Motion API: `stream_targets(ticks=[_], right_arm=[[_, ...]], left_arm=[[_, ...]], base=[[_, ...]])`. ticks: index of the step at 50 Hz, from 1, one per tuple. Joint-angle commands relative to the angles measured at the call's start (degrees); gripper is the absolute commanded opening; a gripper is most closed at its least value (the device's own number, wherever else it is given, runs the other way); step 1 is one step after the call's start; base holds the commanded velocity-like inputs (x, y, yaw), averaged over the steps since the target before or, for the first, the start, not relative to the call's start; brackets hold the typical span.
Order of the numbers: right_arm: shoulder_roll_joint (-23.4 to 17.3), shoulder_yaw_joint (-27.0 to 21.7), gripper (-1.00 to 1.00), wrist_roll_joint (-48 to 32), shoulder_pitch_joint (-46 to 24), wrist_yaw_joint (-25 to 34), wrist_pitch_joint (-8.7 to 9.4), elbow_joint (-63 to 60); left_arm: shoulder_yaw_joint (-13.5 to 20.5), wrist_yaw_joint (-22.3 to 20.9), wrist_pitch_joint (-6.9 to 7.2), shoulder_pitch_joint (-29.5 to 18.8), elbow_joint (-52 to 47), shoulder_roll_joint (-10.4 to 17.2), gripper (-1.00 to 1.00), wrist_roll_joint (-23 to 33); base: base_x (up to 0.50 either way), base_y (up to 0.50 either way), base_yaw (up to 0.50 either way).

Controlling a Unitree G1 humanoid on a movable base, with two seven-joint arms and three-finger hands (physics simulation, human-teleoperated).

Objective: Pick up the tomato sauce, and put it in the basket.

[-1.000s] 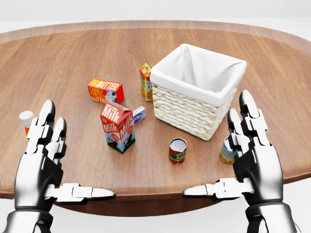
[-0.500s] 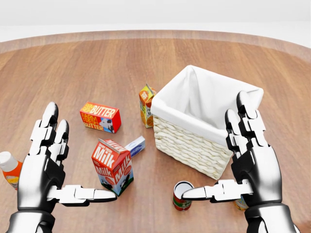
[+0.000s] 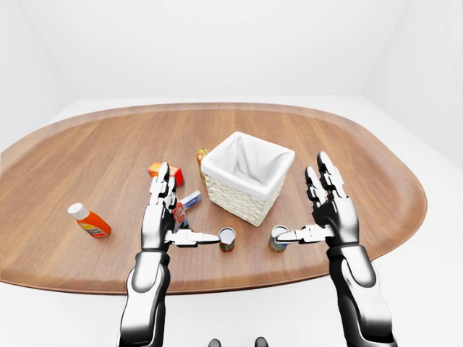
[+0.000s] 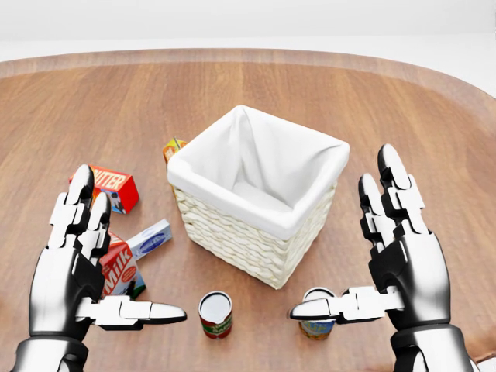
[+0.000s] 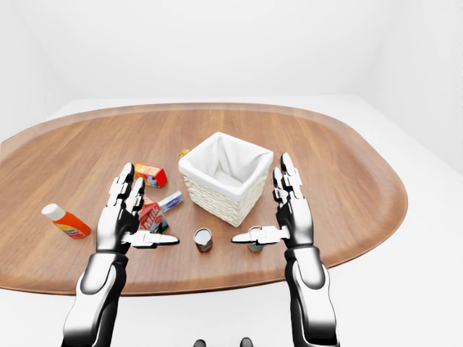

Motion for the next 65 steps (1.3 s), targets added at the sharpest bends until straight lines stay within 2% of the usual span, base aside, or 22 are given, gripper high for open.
stream_targets(ticks=[1, 8, 14, 24, 65], right_arm=[[0.0, -0.1, 1.0, 0.1, 0.0, 0.0, 0.0, 0.2], [0.0, -0.5, 1.0, 0.7, -0.3, -0.4, 0.0, 0.3], [0.1, -0.9, 1.0, 2.9, -0.5, -0.5, 0.0, -0.9], [-0.1, -0.7, 1.0, 2.1, -1.1, -1.1, 0.0, 0.7], [-0.1, -0.8, 1.0, 2.0, -1.0, -1.5, 0.0, 0.2]], left_arm=[[-0.1, 0.0, 0.0, 0.1, 0.1, -0.1, 1.0, 0.1], [-0.2, 0.0, 0.0, 0.2, 0.0, -0.1, 1.0, 0.1], [-0.4, 0.0, 0.0, 0.0, 1.2, -0.1, 1.0, 0.3], [-0.6, 0.0, 0.0, 0.5, 0.1, -0.2, 1.0, 0.4], [-0.6, 0.0, 0.0, 0.5, 0.3, -0.2, 1.0, 0.5]], base=[[0.0, -0.5, 0.0], [0.0, -0.47, 0.0], [0.0, -0.02, 0.0], [0.43, 0.0, 0.0], [0.0, -0.06, 0.0]])
